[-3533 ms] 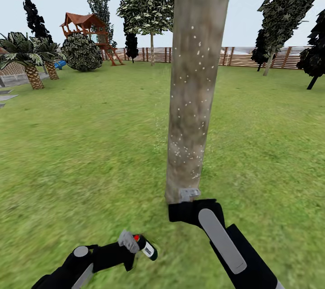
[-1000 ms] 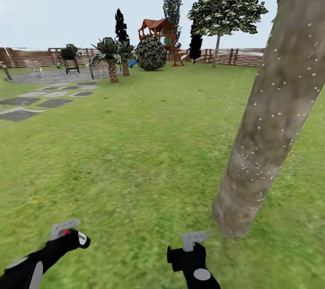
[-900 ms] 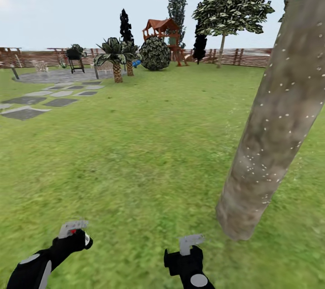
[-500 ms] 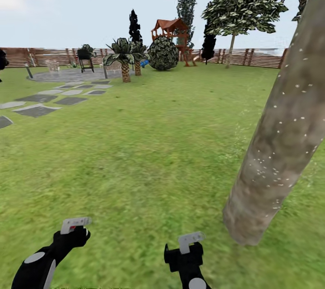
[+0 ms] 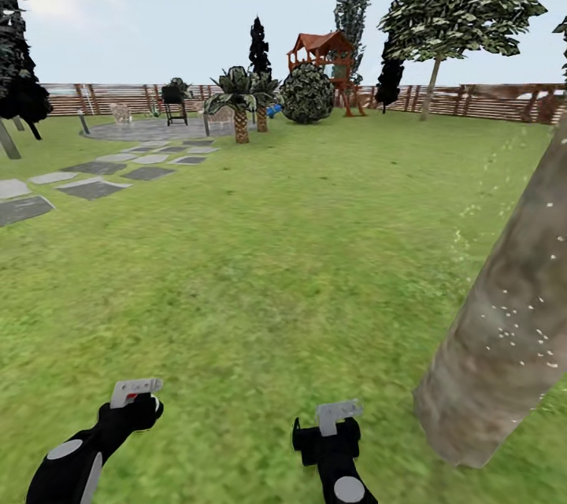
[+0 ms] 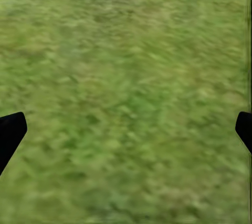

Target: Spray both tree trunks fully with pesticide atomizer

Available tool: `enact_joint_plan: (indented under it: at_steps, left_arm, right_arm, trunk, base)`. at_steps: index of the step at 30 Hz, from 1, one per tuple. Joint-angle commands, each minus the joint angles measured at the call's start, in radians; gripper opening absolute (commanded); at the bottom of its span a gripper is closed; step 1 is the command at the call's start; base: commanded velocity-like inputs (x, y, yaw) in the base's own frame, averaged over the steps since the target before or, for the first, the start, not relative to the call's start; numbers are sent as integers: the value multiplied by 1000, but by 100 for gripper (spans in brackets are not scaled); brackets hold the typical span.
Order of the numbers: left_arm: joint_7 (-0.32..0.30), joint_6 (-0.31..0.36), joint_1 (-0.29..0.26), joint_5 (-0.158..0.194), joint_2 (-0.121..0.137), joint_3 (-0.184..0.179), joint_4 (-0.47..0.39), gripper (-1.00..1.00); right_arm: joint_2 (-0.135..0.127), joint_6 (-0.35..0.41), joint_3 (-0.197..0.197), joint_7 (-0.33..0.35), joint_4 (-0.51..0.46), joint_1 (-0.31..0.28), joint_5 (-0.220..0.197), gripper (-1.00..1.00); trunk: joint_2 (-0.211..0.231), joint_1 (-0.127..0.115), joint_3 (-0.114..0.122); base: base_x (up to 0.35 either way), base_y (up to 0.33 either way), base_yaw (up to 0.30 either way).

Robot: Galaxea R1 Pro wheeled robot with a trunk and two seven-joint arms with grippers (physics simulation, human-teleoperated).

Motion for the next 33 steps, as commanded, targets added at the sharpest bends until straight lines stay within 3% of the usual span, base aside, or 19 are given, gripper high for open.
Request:
enact_joint_plan:
  at_steps: [1, 5, 8, 11, 13, 17, 19, 25, 33]
  left_arm:
    - [-7, 2, -1, -12, -2, 2, -2, -100]
    - [-6, 4, -2, -13, -7, 1, -1, -100]
    - [-6, 5, -3, -15, -18, 0, 0, -100]
    - [-6, 5, -4, -17, -27, 0, 0, -100]
    - [-6, 6, -4, -17, -29, -1, 0, -100]
    - [-6, 5, -5, -20, -30, -2, 2, -100]
    - [-5, 5, -5, -22, -30, -7, 3, -100]
    - [1, 5, -5, -22, -30, -58, 3, -100]
    - [5, 5, -3, -15, -33, -66, 2, -100]
  right_arm:
    - [1, 5, -24, -7, -1, -2, -7, 100]
    - [2, 5, -95, 6, 10, -9, -10, 100]
    - [4, 5, -106, 17, 42, -23, -14, 100]
    - [13, 3, -110, 45, 142, -94, -19, 100]
    - [15, 3, -133, 105, 193, -129, -20, 100]
    - [16, 3, -240, 248, 268, -149, -20, 100]
    - [14, 3, -266, 309, 292, -153, -20, 100]
    - [14, 8, -279, 350, 305, -153, -19, 100]
    - [14, 16, -274, 348, 294, -149, -17, 100]
  trunk:
    - [0, 1, -1]
    - [0, 1, -1]
    - [0, 1, -1]
    - [0, 1, -1]
    - [0, 1, -1]
    - [0, 1, -1]
    - [0, 1, -1]
    - [0, 1, -1]
    - [0, 1, -1]
  base:
    - [331, 0, 8]
    - [333, 0, 3]
    - [334, 0, 1]
    - [334, 0, 0]
    - [334, 0, 0]
    - [334, 0, 0]
    - [334, 0, 0]
    - [334, 0, 0]
    - [334, 0, 0]
